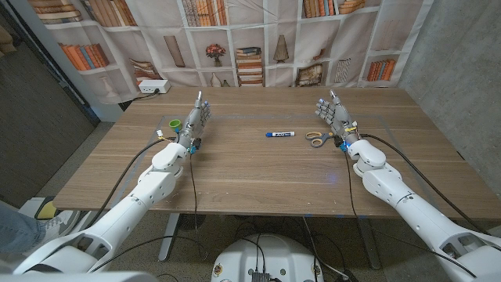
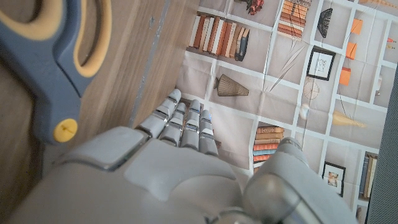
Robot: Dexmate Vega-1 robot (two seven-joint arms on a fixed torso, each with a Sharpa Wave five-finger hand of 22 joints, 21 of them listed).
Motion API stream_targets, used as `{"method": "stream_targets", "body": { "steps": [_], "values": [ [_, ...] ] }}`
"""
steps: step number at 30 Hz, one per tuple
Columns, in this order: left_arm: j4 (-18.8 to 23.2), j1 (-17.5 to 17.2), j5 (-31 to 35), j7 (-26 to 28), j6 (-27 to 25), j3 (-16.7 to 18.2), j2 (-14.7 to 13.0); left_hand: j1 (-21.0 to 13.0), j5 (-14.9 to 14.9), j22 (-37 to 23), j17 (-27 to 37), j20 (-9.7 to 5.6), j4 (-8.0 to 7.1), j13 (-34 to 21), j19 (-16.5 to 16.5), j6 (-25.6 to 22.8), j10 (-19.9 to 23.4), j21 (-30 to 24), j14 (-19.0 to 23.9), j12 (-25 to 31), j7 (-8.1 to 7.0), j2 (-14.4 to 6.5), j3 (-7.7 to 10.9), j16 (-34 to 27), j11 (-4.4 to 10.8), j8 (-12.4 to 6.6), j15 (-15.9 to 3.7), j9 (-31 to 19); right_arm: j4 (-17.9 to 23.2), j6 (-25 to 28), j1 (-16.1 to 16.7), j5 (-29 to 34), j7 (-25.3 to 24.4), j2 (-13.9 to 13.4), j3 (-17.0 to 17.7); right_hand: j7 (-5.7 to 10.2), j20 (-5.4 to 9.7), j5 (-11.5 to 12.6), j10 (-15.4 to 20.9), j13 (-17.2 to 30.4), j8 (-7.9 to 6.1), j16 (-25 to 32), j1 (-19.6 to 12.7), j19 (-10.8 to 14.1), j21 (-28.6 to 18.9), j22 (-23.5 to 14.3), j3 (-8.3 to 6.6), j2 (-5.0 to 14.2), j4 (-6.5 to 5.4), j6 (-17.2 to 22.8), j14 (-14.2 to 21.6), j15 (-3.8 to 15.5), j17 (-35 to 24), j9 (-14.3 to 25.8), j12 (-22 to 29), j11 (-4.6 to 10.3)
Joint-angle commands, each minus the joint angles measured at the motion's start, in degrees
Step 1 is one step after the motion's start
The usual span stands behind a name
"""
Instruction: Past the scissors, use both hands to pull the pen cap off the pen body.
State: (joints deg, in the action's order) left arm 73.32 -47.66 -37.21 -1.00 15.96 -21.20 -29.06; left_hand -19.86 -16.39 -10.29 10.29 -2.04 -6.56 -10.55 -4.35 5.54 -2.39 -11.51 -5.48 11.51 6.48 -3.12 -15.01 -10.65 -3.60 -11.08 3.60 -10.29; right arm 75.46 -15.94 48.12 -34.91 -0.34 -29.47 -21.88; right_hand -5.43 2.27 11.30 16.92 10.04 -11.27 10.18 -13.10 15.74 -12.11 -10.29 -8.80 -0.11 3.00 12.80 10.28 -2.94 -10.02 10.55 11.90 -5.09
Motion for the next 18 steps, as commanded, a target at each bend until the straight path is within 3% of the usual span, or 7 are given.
{"method": "stream_targets", "body": {
  "steps": [1, 10, 18],
  "values": [
    [-0.7, 0.2, -0.3, 0.2, -1.3, 0.4, -0.6, -0.4, -0.2, -0.2, 0.2, 0.12, -0.02, -0.1, -0.2, -0.4, 0.6, -0.4, 0.0, 0.5, 0.43, -0.5, -0.32, -0.4, -0.11, -0.50, -0.01, -0.2, 3.8, 0.3, 0.9, 4.8, -4.6, -0.8, -1.5, 0.36, 0.63, 0.2, 0.5, 0.2, -0.30, 0.3, -0.9, 0.3, -0.2, -0.2, -0.41, 0.07, 0.20, 0.6, 0.6, 0.20, -0.3, 0.1, 0.2, 0.35],
    [2.4, -1.4, -0.8, -0.4, -1.5, 1.3, -2.6, -0.6, -0.2, -0.2, 0.2, 0.11, 0.04, -0.2, -0.1, -0.8, 1.1, -0.5, 0.4, 0.6, 0.27, -0.6, -0.32, -0.4, -0.11, -0.59, -0.02, -0.3, 11.1, 2.0, 3.4, 15.2, -13.7, -3.3, -2.6, 2.69, 0.97, -0.1, 1.5, 0.2, -0.70, 0.5, -3.9, 1.1, -0.3, -0.1, -1.66, 1.20, 1.93, 2.3, 1.6, 1.19, -0.2, 0.1, 0.4, 3.34],
    [3.4, -2.4, 1.2, -2.2, 3.5, 1.9, -4.2, -1.3, -0.1, -0.2, 0.2, -0.30, 0.33, -0.1, 1.4, -2.9, 3.0, -1.0, 2.6, 1.1, 0.13, -1.2, -0.24, -0.9, 0.10, -1.12, -0.41, -0.2, 15.9, 5.0, 5.0, 20.3, -17.2, -4.6, -3.4, 3.78, 1.28, -0.1, 1.7, 0.2, -0.79, 0.6, -6.3, 2.0, -0.5, -0.1, -2.54, 1.68, 3.30, 3.0, 2.4, 1.97, -0.2, 0.2, 0.4, 4.47]
  ]
}}
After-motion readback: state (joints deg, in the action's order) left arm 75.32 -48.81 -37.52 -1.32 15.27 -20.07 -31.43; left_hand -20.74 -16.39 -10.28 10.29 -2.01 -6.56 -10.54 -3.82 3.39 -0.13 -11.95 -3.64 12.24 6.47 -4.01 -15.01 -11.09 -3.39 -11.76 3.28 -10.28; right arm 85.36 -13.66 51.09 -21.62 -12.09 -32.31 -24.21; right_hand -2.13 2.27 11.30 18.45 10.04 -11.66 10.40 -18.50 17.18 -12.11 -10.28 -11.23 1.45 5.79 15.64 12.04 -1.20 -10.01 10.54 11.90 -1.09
